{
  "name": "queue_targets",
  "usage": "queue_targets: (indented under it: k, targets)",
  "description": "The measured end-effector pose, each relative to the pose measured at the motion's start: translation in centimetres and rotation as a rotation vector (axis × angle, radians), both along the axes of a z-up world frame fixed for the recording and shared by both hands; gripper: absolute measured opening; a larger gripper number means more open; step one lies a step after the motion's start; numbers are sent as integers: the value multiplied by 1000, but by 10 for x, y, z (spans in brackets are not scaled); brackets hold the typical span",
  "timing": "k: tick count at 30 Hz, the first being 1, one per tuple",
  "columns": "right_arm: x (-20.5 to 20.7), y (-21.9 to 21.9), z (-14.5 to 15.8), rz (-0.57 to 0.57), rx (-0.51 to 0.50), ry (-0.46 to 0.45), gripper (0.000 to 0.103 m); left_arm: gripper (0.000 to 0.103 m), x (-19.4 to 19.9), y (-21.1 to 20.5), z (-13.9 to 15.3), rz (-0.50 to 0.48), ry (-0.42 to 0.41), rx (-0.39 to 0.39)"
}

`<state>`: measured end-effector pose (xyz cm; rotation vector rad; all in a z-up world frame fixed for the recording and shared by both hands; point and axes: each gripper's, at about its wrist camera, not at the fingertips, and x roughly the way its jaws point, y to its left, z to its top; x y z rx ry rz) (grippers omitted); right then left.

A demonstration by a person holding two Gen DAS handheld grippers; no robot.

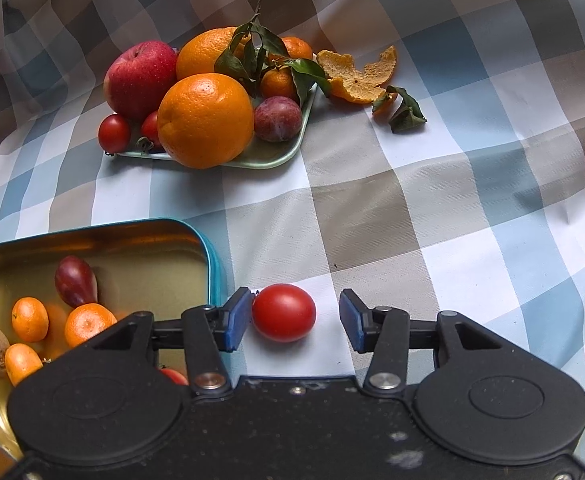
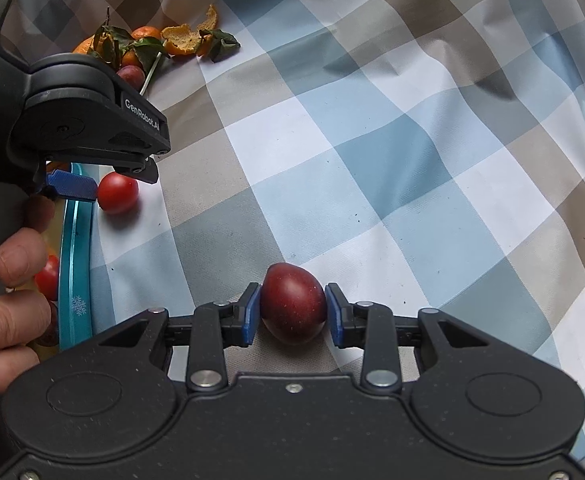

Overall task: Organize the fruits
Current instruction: 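Close the left gripper on a red tomato while the right holds the passion fruit, then carry the tomato over the tin tray with the left gripper while the right carries the passion fruit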

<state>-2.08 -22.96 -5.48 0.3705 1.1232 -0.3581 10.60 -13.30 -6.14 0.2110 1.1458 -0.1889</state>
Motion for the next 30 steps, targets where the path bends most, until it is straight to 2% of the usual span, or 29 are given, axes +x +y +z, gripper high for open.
queue_targets:
  k: [12, 14, 15, 16, 23, 30]
  targets:
    - [-1, -1, 1, -17, 8, -13, 44, 50, 1, -4, -12, -12, 9, 42]
    - [-1, -2, 1, -14, 11, -12, 44, 43, 0, -5, -11, -19, 9, 43]
    - [-1, -2, 1, -13, 13, -12, 44, 34, 0, -5, -11, -20, 7, 48]
    - [-1, -2, 0, -10, 13, -10, 44, 33, 0, -5, -10, -22, 2, 53]
    - [2, 9, -2, 64, -61, 5, 43, 33, 5, 7, -2, 6, 75, -50]
    - [0, 10, -2, 56, -77, -2, 43, 33, 4, 23, 17, 57, 39, -61]
